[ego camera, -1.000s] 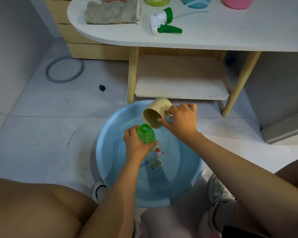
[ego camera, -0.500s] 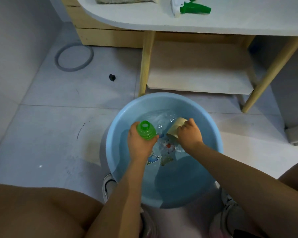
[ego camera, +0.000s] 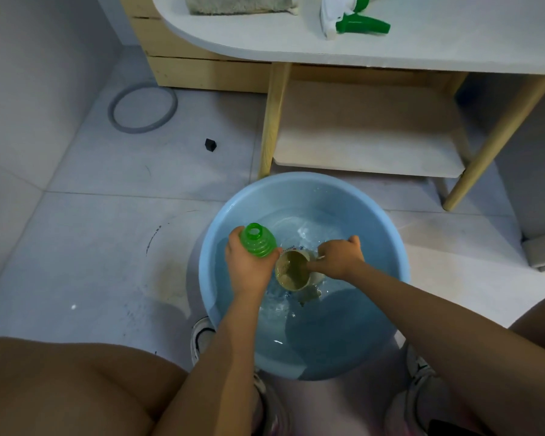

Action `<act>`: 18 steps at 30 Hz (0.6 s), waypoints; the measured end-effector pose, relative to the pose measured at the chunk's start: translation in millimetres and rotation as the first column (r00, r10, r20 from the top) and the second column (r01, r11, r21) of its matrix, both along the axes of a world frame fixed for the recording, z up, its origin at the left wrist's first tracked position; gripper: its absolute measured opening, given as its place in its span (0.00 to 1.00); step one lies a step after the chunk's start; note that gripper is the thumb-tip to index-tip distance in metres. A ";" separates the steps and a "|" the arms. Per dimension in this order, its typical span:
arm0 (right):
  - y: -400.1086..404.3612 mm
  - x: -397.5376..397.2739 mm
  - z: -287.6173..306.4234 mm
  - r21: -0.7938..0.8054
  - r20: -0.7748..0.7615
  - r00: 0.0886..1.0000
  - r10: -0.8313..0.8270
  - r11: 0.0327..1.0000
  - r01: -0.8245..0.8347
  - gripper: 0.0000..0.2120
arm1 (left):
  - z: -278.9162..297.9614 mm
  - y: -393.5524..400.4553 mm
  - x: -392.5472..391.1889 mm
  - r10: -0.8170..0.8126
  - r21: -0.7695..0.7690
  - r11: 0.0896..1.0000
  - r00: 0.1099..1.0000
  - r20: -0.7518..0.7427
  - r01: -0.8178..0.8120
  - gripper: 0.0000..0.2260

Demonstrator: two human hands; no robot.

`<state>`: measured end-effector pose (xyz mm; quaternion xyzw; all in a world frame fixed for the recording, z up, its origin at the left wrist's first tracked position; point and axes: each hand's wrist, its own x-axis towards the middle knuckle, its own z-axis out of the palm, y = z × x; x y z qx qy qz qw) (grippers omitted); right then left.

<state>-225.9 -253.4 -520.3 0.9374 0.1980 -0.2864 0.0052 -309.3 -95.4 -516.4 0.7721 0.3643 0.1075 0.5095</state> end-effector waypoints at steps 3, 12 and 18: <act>-12.5 2.6 0.2 0.127 -0.180 0.943 -0.280 0.944 0.305 0.22 | 4.2 1.7 -1.8 0.016 -0.008 1.000 1.000 0.019 -0.016 0.30; -29.2 21.7 33.2 0.455 -0.306 0.743 -0.595 0.594 0.663 0.20 | 3.7 -2.2 -5.6 -0.073 0.012 0.997 0.997 -0.003 0.073 0.29; -16.8 23.1 72.8 0.585 -0.073 0.818 -0.571 0.640 0.499 0.26 | 13.0 -17.6 2.8 -0.165 0.046 0.985 0.986 -0.027 0.166 0.29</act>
